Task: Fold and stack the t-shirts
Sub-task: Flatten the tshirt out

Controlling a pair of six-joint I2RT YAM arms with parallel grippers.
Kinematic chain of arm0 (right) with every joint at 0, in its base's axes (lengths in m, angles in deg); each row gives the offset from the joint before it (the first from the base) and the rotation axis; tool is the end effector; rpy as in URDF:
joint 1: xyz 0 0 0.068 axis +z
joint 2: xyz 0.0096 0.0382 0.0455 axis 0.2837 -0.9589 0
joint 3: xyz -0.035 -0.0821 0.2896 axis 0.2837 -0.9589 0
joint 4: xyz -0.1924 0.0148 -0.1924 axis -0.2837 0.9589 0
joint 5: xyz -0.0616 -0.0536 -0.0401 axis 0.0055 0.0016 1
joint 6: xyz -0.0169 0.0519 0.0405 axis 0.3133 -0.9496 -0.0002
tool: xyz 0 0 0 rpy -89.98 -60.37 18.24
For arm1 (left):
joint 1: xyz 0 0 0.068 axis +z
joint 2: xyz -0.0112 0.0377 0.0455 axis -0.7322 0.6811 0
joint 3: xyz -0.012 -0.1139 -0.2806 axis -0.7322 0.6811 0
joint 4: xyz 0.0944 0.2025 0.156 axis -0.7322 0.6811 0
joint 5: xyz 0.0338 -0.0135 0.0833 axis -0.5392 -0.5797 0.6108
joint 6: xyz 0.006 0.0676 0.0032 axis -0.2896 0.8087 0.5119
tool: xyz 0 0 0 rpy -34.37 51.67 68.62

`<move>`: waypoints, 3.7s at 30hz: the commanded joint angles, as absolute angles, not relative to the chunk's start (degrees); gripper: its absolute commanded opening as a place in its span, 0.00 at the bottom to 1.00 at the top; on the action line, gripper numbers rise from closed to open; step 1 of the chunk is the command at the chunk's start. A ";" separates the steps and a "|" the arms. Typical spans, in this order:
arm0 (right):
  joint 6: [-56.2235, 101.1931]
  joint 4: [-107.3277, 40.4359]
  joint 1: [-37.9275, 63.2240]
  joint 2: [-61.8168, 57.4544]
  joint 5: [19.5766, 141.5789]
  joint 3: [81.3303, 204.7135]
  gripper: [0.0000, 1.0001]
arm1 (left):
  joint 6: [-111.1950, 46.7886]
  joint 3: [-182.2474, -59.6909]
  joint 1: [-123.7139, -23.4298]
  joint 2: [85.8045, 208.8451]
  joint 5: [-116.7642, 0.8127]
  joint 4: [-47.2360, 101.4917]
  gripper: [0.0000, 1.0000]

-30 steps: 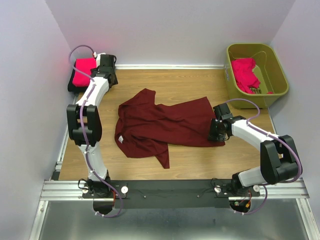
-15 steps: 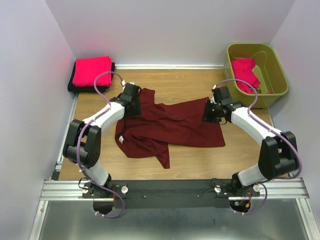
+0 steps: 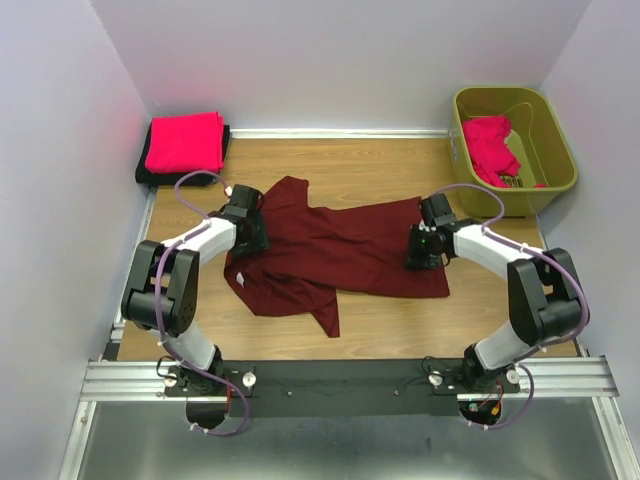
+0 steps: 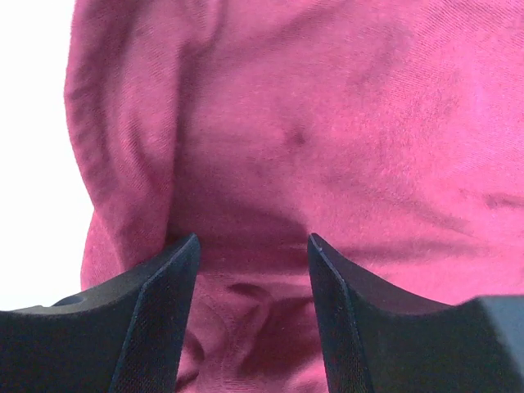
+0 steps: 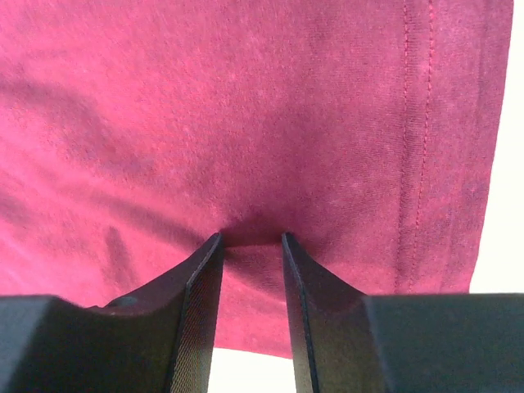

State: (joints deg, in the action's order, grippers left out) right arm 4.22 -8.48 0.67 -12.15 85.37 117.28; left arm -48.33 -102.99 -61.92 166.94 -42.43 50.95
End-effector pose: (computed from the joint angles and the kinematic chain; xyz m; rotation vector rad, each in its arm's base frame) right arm 0.2945 0.0937 0.1667 0.1772 2.7621 0.2697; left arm 0.3288 -0.0800 0.1714 -0.3375 2.6279 -0.0775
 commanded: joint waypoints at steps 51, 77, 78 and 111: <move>4.16 -1.52 0.57 -4.59 84.53 119.86 0.58 | -48.05 -142.58 -73.79 196.46 -21.32 63.77 0.56; 4.95 -2.22 0.57 -5.74 85.76 120.21 0.58 | -44.88 -142.84 -72.12 194.88 -18.96 63.07 0.10; 4.87 -2.22 0.57 -5.74 85.84 120.30 0.58 | -44.36 -142.93 -71.86 194.09 -18.69 63.16 0.10; 0.03 -5.92 -1.27 -11.98 92.79 108.52 0.56 | -35.48 -141.09 -64.22 189.17 -28.43 60.08 0.23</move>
State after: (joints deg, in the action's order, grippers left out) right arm 0.61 -12.55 -0.08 -8.93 88.69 113.25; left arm -37.16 -141.99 -65.92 192.71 -26.12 61.87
